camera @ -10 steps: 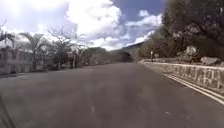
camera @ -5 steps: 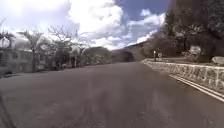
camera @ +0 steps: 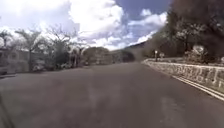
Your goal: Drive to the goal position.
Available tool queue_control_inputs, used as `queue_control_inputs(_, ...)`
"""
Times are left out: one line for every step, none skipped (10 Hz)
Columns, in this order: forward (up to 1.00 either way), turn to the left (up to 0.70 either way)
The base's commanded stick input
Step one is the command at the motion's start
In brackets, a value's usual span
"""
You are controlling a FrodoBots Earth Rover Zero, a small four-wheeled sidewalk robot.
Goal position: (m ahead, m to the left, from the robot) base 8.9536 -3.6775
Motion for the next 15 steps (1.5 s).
queue_control_inputs(0.7,0.0)
queue_control_inputs(0.7,0.0)
queue_control_inputs(0.7,0.0)
queue_control_inputs(0.7,0.0)
queue_control_inputs(0.7,0.0)
queue_control_inputs(0.7,0.0)
queue_control_inputs(0.7,0.0)
queue_control_inputs(0.7,-0.1)
queue_control_inputs(0.7,-0.22)
queue_control_inputs(0.7,-0.22)
queue_control_inputs(0.7,-0.12)
queue_control_inputs(0.7,-0.02)
queue_control_inputs(0.7,0.0)
queue_control_inputs(0.7,0.0)
queue_control_inputs(0.7,0.27)
